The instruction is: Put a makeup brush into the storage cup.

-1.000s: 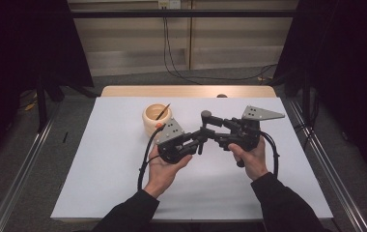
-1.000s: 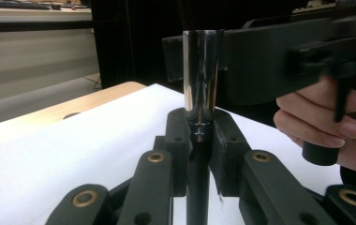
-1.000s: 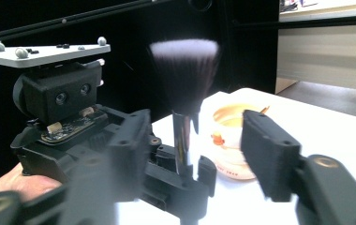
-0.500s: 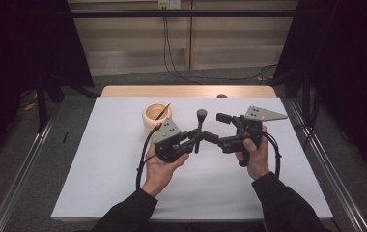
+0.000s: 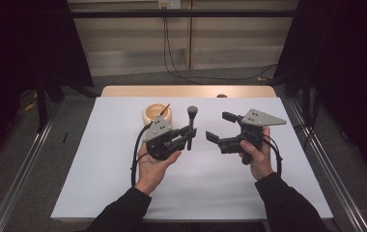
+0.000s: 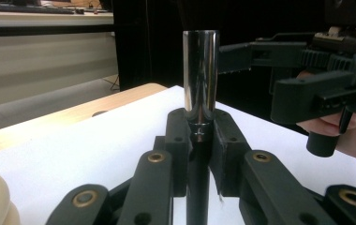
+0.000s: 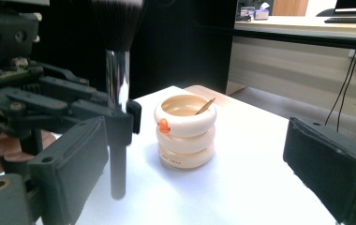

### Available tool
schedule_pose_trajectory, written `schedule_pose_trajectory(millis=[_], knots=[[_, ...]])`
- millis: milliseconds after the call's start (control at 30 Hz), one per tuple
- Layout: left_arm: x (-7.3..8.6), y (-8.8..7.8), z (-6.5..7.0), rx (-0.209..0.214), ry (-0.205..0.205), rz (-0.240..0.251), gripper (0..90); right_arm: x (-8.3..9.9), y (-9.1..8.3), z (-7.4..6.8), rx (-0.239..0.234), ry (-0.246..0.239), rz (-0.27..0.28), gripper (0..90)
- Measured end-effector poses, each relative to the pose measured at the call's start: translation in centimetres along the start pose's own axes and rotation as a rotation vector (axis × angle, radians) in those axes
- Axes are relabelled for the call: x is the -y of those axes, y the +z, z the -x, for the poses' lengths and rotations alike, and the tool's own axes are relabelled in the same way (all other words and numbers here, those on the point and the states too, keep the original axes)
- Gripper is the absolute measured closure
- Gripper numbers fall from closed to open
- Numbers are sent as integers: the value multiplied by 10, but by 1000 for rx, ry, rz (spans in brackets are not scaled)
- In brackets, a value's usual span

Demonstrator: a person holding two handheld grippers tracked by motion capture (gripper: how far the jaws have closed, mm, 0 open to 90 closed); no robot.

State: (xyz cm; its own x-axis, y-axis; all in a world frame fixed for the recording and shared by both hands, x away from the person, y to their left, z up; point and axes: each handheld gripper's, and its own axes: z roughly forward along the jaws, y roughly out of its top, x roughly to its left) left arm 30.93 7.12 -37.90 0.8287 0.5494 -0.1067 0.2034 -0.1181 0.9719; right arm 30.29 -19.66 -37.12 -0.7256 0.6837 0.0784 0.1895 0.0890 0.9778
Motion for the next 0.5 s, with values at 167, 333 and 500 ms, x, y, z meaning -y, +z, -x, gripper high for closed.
schedule_pose_trajectory(millis=[167,333,500], knots=[[-1,-4,-3,-13,8,-6,791,4,-6,1,60,-16,-27,36],[-1,-6,-9,-18,3,-3,791,8,-13,1,97,4,-16,1],[-3,-8,-13,-21,-3,6,791,18,-22,9,157,15,5,4]])
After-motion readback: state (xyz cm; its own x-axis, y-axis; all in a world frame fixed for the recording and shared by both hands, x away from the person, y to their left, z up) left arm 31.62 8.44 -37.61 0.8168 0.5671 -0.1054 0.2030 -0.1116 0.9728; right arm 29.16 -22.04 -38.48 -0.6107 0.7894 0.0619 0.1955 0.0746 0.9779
